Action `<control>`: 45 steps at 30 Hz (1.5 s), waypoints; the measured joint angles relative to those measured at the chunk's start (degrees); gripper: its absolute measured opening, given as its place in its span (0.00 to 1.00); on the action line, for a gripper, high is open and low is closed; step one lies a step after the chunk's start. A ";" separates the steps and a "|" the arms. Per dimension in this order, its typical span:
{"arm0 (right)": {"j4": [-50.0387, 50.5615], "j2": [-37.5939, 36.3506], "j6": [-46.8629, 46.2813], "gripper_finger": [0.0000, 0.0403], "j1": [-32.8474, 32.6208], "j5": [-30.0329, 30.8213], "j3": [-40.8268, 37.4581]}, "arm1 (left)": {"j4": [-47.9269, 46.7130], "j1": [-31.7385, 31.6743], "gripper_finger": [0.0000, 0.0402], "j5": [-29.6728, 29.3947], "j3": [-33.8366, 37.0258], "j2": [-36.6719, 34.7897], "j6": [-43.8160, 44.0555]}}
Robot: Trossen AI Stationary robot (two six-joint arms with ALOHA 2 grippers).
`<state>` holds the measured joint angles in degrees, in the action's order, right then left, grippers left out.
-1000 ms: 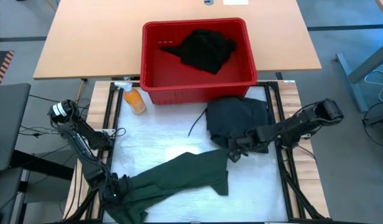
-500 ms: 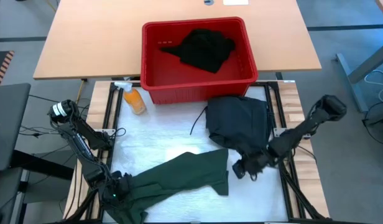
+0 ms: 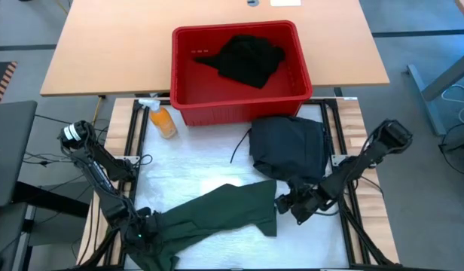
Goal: Fold laundry
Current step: Fold the green shirt
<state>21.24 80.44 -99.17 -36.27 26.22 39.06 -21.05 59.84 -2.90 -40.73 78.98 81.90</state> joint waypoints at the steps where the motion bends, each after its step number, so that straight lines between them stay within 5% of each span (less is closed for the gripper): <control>1: -1.14 1.10 0.00 0.74 0.27 0.02 0.00 | 1.59 -0.29 0.51 1.10 0.00 -0.06 -0.85; 13: -22.79 12.26 10.55 0.73 5.42 0.68 0.07 | 2.92 -1.57 0.49 3.95 0.00 -0.28 1.71; 17: -21.79 12.66 10.57 0.53 5.00 0.87 0.07 | 0.11 0.10 0.49 4.41 0.00 -0.24 4.49; 22: -21.64 10.79 11.67 0.09 2.96 -4.67 0.15 | -4.07 1.94 0.48 4.65 0.00 -0.22 6.31; 27: -20.54 3.85 10.76 0.05 -0.94 -6.64 2.62 | -4.56 2.04 0.39 3.95 0.00 -0.22 4.02; 30: -12.79 -0.64 8.61 0.04 -3.21 -6.64 6.78 | -5.36 1.91 0.32 1.22 0.00 -0.22 2.54; 38: 31.46 -2.54 12.91 0.04 -3.66 -6.30 24.73 | -6.22 1.87 0.20 -11.62 0.00 -0.22 -3.22; 45: 37.19 3.38 36.92 0.07 1.79 -1.14 27.33 | -13.60 1.04 0.15 -12.75 0.00 -0.22 0.14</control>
<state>58.43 83.82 -62.25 -34.48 25.08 66.39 -34.65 60.89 -15.65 -40.73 78.76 82.04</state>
